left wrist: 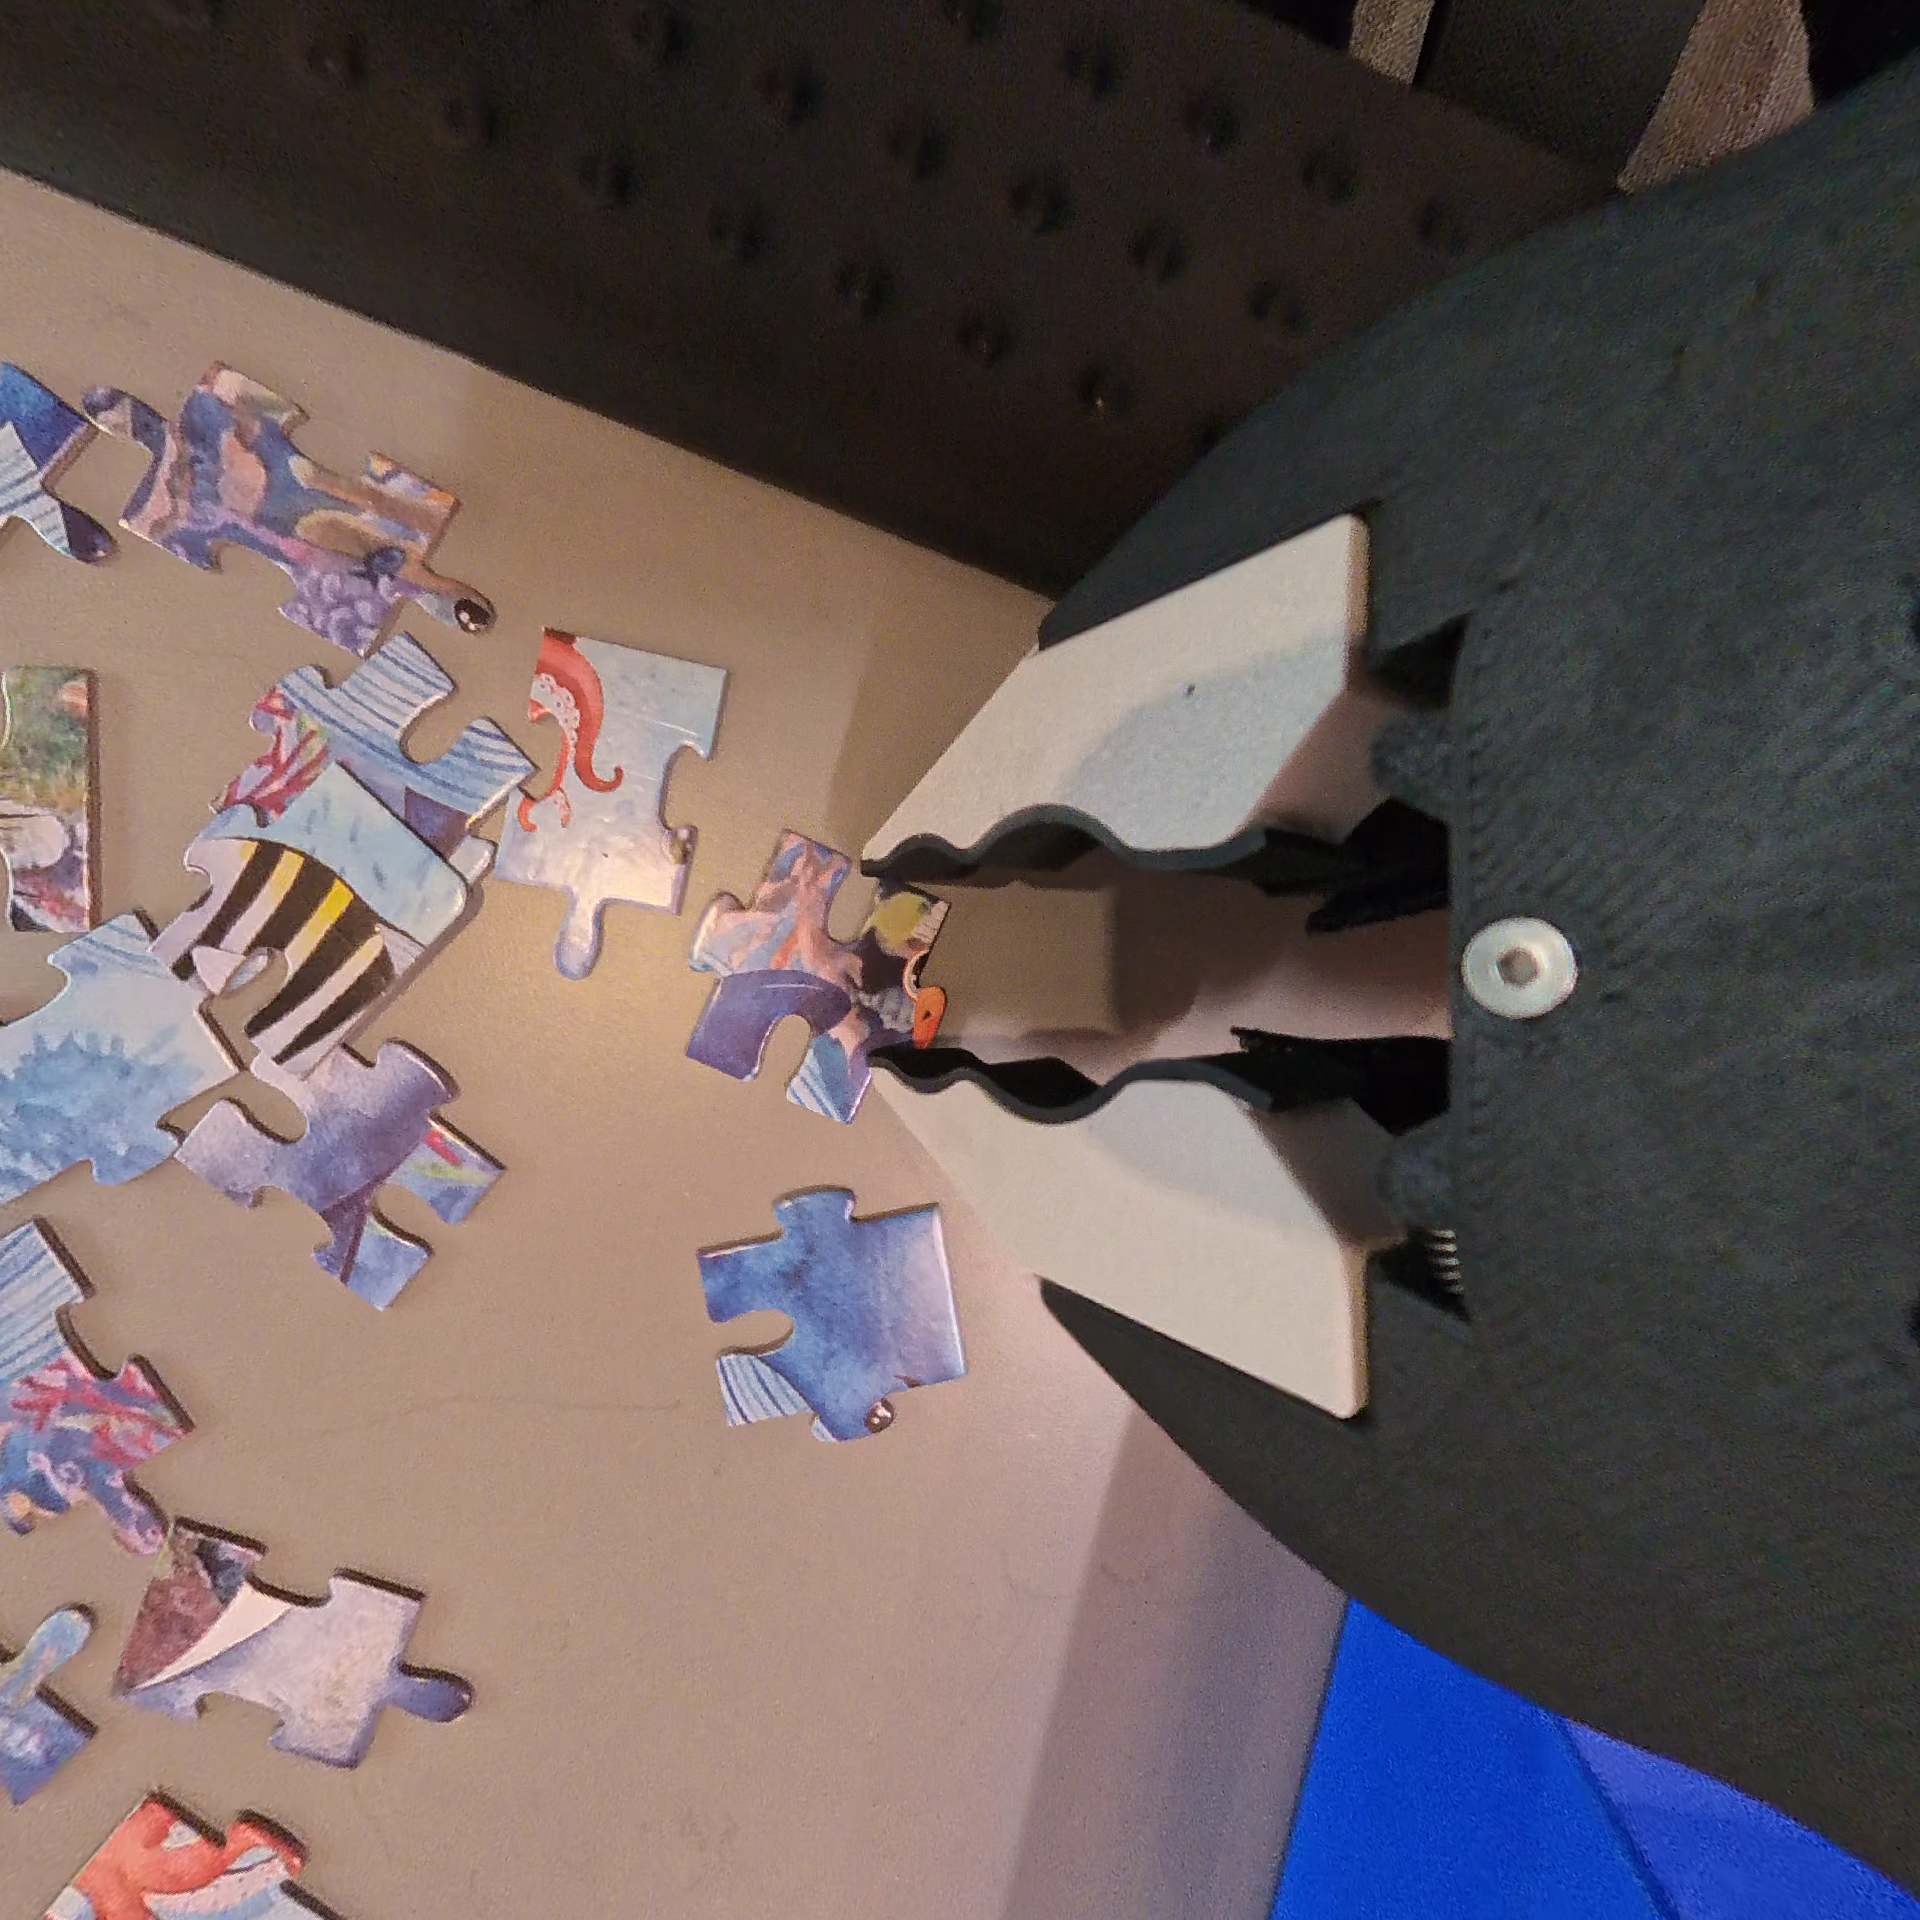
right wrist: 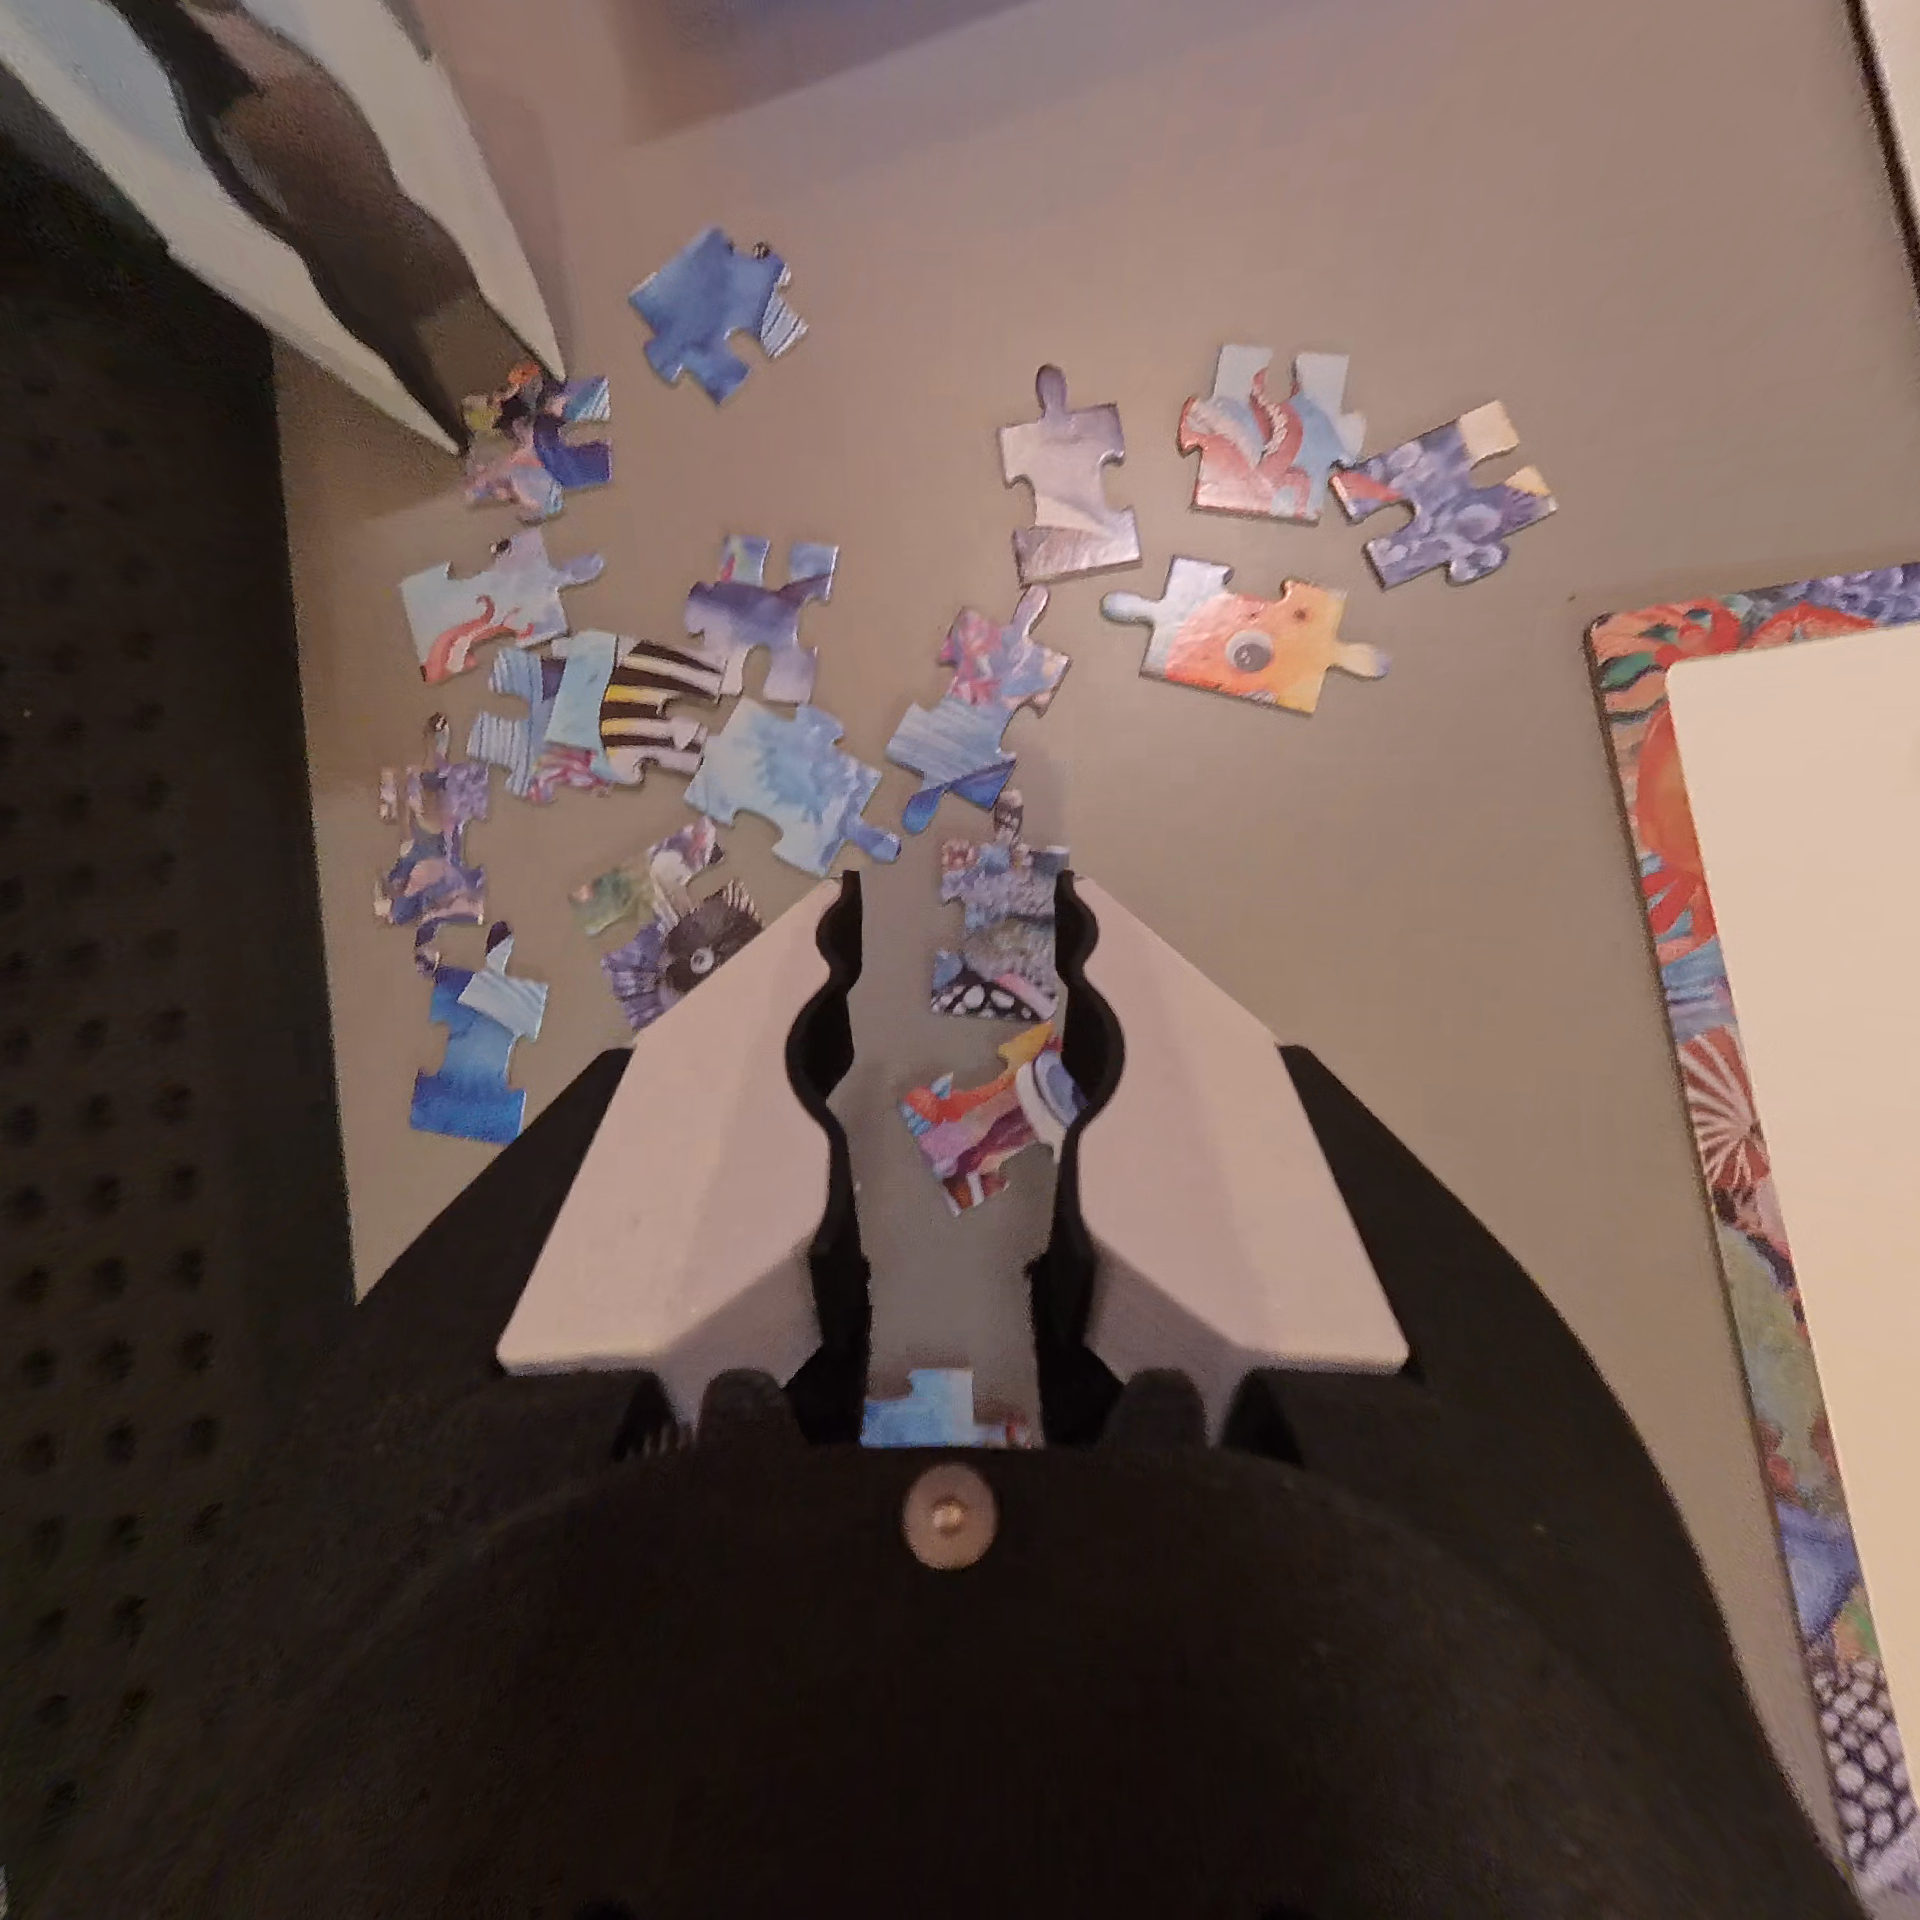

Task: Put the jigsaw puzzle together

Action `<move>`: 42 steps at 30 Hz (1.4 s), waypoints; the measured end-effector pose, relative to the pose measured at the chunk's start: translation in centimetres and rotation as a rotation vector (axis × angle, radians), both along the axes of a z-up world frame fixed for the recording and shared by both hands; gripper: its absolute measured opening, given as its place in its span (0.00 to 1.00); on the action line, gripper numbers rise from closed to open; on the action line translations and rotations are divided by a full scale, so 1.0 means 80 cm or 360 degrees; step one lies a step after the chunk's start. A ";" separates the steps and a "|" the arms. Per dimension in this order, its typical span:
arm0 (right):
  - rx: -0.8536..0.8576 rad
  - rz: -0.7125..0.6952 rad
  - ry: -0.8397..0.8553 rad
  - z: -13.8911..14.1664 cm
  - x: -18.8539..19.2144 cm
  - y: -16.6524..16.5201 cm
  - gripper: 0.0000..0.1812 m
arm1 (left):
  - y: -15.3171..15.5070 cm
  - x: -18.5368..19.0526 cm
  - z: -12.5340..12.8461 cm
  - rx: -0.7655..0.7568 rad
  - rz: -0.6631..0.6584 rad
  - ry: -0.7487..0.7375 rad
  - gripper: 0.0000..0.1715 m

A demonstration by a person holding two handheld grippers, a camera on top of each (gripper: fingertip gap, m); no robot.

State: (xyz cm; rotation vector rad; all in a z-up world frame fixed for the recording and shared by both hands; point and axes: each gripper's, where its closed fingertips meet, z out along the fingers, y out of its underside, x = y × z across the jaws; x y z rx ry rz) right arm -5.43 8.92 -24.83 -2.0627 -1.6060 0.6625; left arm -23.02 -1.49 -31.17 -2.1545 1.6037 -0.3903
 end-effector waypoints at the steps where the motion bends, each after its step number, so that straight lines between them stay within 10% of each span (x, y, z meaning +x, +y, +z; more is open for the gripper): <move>1: 0.0012 -0.0013 -0.0003 0.002 0.006 -0.002 0.20 | 0.003 -0.004 0.000 0.0008 0.0026 0.0012 0.18; 9: 0.0082 -0.0272 0.0115 0.027 0.079 0.001 0.20 | 0.023 -0.047 0.006 0.0094 0.0231 0.0166 0.25; 16: 0.0111 -0.0322 0.0077 0.020 0.120 -0.018 0.20 | -0.009 0.017 0.025 0.0052 -0.0033 -0.0074 0.35; 42: 0.0202 -0.0652 0.0274 0.045 0.245 -0.068 0.17 | -0.016 0.071 0.003 0.0058 -0.0133 -0.0146 0.26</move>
